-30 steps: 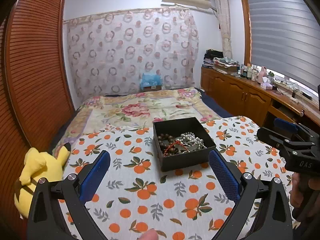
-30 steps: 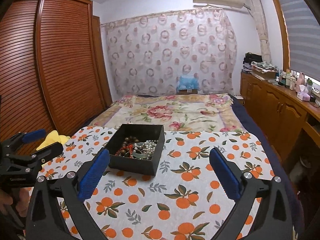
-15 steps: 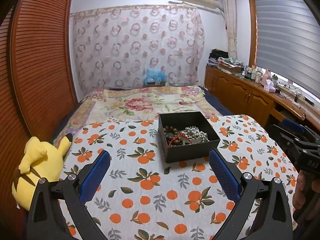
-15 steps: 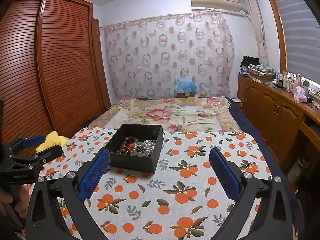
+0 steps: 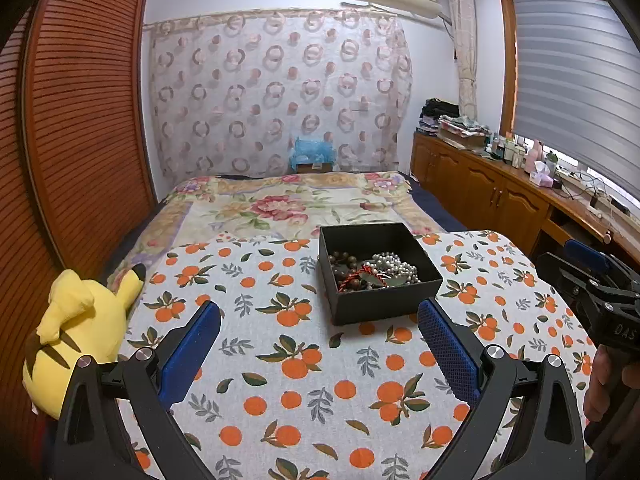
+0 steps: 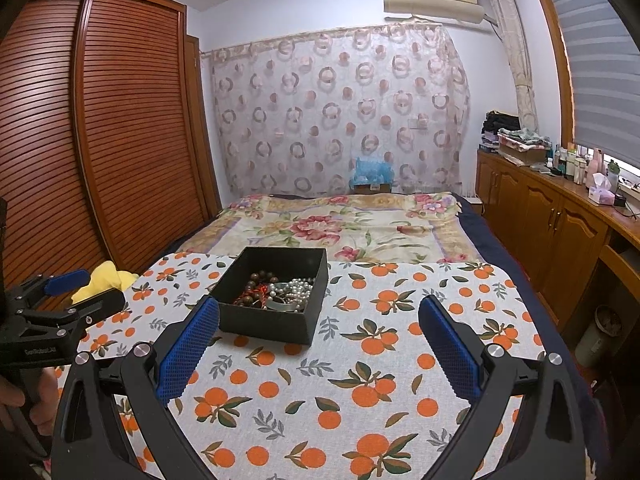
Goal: Organize jewelry
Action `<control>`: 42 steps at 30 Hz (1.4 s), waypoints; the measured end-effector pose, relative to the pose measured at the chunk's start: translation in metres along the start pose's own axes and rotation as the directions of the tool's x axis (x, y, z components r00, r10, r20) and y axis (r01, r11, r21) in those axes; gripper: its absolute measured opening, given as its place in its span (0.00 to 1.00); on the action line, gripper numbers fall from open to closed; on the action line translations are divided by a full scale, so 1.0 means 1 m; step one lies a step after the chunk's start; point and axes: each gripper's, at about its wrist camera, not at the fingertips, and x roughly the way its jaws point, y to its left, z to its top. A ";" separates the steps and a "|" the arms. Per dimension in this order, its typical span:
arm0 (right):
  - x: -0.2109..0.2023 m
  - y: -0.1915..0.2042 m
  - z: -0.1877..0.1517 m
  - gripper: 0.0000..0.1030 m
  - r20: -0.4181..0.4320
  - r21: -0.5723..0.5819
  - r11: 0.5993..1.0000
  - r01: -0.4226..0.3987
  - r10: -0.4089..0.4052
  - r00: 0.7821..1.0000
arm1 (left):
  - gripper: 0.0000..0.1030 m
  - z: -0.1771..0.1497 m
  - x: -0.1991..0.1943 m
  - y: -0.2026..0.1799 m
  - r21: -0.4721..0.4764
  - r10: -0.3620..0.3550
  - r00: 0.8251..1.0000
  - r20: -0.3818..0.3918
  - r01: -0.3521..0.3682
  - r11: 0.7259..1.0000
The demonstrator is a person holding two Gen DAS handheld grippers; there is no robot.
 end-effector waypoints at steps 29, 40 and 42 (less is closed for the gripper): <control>0.000 0.004 0.001 0.98 0.001 -0.001 1.000 0.003 -0.003 1.000 | 0.92 0.000 0.000 0.000 -0.004 -0.003 1.000 0.000 0.003 1.000; -0.001 0.006 0.001 0.98 0.000 -0.002 1.000 0.003 -0.003 1.000 | 0.92 -0.001 0.001 0.000 -0.004 -0.005 1.000 0.000 0.005 1.000; -0.001 0.005 0.001 0.98 0.002 -0.001 1.000 0.002 -0.002 1.000 | 0.92 -0.001 0.001 -0.001 -0.004 -0.003 1.000 0.000 0.003 1.000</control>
